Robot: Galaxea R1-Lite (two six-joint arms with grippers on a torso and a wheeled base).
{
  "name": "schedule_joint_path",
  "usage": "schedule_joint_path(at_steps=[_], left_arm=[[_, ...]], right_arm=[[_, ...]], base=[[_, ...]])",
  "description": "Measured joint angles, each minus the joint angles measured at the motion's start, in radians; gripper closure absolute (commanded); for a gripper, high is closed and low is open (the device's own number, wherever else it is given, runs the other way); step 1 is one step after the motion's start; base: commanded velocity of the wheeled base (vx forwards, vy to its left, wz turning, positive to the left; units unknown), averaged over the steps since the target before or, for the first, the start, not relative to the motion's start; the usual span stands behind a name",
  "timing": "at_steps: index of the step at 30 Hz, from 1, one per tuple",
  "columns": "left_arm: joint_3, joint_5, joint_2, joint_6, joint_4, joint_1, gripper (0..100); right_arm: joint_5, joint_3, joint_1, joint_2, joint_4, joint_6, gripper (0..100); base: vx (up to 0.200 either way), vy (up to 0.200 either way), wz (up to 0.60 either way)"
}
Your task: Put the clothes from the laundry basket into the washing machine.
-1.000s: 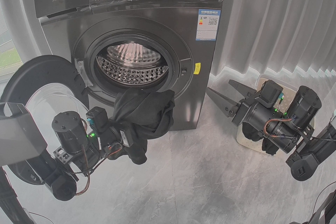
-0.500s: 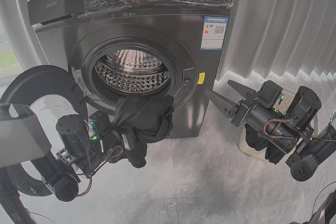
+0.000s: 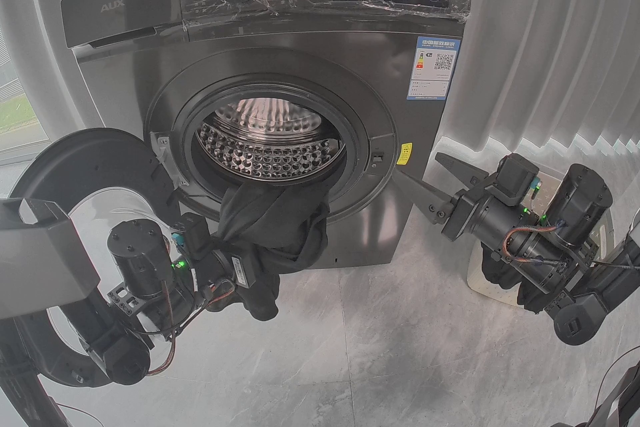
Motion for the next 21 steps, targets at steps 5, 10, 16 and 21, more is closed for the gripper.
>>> schedule_joint_path(at_steps=[5,10,16,21], left_arm=[[0.002,0.0,0.0,0.0,0.0,-0.001,100],[0.006,0.0,0.0,0.0,0.0,-0.002,100],[0.005,-0.001,0.0,0.003,0.001,-0.003,100],[0.005,0.0,0.0,0.005,0.001,-0.003,100]], right_arm=[[-0.001,0.017,-0.004,0.002,0.003,0.0,0],[-0.003,0.047,-0.019,0.007,0.011,-0.003,0],[-0.004,0.085,-0.026,0.024,0.015,-0.005,0],[-0.006,0.109,-0.041,0.058,0.017,-0.007,0]], base=[[0.0,0.08,0.0],[0.0,0.16,0.0],[0.0,0.0,0.0],[0.0,0.0,0.0]])
